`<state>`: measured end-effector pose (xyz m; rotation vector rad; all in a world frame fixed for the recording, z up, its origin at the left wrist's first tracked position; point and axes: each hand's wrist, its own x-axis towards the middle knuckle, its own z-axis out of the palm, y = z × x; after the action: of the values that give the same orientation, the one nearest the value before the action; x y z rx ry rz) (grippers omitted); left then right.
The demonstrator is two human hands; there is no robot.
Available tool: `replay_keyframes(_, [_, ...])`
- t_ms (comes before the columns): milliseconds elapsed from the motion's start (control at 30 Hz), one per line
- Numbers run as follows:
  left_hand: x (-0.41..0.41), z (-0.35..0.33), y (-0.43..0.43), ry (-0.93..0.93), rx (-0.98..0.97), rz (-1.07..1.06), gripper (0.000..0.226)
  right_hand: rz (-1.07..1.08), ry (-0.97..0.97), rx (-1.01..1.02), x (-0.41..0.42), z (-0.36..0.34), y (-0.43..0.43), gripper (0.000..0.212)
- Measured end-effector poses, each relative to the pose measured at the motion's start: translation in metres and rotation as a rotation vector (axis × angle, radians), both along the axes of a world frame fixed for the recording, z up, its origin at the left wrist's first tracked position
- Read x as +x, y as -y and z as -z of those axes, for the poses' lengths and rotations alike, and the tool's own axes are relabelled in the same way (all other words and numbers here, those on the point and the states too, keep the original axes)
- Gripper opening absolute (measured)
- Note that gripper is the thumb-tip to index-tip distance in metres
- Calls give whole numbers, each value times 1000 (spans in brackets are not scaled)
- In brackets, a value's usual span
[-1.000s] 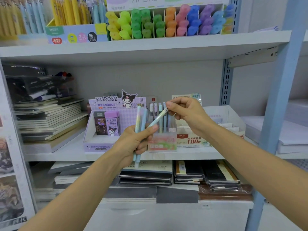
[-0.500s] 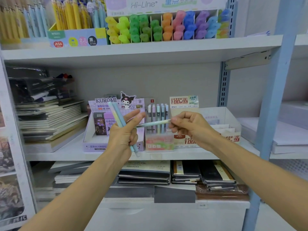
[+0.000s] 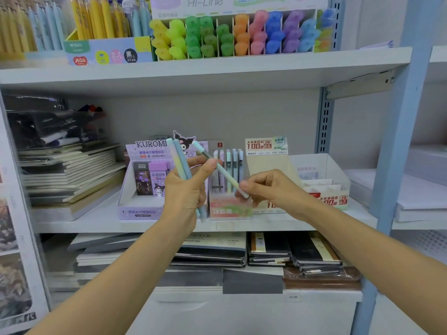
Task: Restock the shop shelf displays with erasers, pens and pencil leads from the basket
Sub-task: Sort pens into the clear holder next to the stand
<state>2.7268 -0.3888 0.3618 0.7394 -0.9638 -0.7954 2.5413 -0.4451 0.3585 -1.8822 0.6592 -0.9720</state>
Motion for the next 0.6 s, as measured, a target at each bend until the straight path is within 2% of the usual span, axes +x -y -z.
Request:
replay_keyframes(100, [-3, 0, -2, 84, 5, -10, 26, 131, 54, -169, 5, -16, 1, 26])
replay_keyframes(167, [-6, 1, -4, 117, 4, 19, 18, 132, 115, -218, 11, -28, 0, 27])
replay_keyframes(367, [-11, 5, -2, 239, 54, 38, 29, 100, 107, -268, 25, -43, -1, 13])
replay_keyframes(600, [-7, 4, 5, 228, 91, 47, 25, 65, 112, -191, 19, -37, 5, 18])
